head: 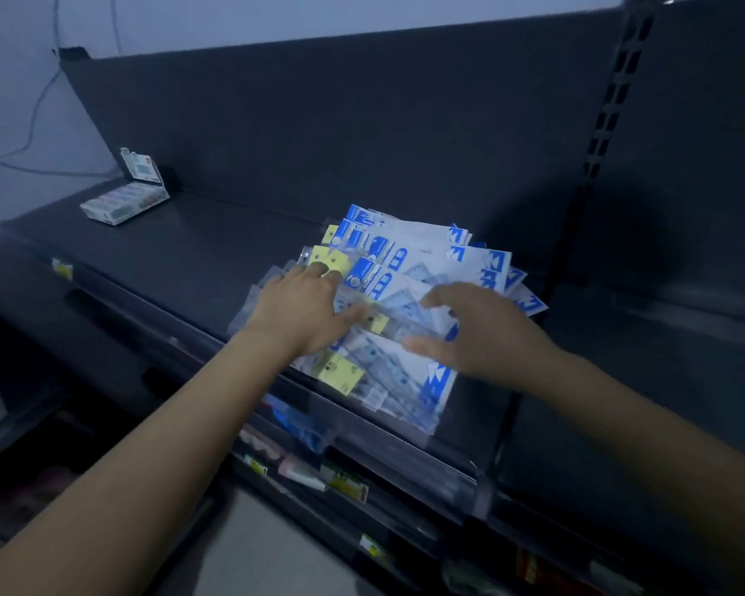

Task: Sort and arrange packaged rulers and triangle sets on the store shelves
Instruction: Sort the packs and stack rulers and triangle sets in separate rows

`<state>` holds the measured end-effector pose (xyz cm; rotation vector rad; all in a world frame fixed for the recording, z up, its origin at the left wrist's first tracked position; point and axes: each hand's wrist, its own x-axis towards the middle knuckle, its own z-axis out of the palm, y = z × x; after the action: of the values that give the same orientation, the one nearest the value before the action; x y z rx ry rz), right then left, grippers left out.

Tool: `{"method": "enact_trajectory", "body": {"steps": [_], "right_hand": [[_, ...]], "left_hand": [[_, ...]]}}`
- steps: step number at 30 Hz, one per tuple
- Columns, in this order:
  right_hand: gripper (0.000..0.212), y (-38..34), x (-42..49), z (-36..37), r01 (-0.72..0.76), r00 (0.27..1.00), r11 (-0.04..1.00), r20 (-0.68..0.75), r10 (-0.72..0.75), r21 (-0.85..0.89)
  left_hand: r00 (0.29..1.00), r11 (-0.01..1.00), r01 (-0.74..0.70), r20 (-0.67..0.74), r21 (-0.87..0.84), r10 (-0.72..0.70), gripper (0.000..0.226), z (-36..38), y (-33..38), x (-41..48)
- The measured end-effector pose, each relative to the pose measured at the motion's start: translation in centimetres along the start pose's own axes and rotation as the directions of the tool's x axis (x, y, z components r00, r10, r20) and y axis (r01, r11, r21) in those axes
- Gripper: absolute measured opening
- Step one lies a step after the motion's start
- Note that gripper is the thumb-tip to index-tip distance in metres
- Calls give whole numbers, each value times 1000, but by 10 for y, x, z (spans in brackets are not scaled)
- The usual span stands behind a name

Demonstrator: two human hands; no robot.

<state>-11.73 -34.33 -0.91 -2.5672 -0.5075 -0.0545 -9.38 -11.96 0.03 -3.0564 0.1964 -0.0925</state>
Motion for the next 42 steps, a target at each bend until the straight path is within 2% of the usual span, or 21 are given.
{"method": "enact_trajectory", "body": {"steps": [2, 4, 6, 9, 12, 16, 19, 23, 26, 29, 31, 34, 42], "right_hand": [[61, -15, 7, 16, 22, 987, 996, 160, -8, -84], [58, -25, 15, 33, 58, 977, 973, 213, -10, -222], [46, -32, 22, 44, 47, 989, 958, 150, -5, -282], [31, -38, 30, 51, -45, 996, 961, 61, 64, -274], [20, -44, 34, 58, -157, 987, 961, 2, 162, -226], [20, -53, 39, 68, -246, 967, 964, -99, 237, -99], [25, -58, 39, 76, -286, 955, 951, -122, 272, -121], [28, -60, 30, 80, -315, 939, 940, -189, 288, -131], [38, -61, 20, 77, -377, 921, 899, -190, 339, -222], [40, -67, 16, 73, -330, 938, 892, -211, 274, -310], [38, -77, 15, 71, -254, 961, 933, -173, 214, -257], [41, -87, 13, 72, -229, 973, 959, -29, 228, -168], [26, -85, 19, 68, -337, 937, 930, 39, 346, -148]], "left_hand": [[998, 997, -59, -13, -50, 58, 73, 3, -11, 17], [991, 989, -132, -36, -73, 130, 68, 8, -21, 33], [977, 973, -211, -50, -92, 207, 63, 14, -32, 47], [952, 934, -307, -67, -182, 299, 56, 21, -47, 65], [898, 855, -435, -67, -282, 435, 51, 27, -63, 81], [779, 664, -566, -56, -489, 624, 42, 34, -77, 91], [670, 579, -653, -17, -489, 742, 32, 40, -75, 91], [638, 556, -692, -29, -460, 769, 29, 43, -71, 97], [629, 547, -700, -34, -459, 776, 25, 43, -75, 100], [633, 557, -683, -2, -472, 774, 23, 41, -76, 100], [630, 567, -694, 7, -444, 776, 23, 39, -73, 101], [616, 562, -708, 16, -427, 788, 22, 36, -66, 101], [662, 580, -693, -60, -428, 747, 13, 25, -59, 102]]}}
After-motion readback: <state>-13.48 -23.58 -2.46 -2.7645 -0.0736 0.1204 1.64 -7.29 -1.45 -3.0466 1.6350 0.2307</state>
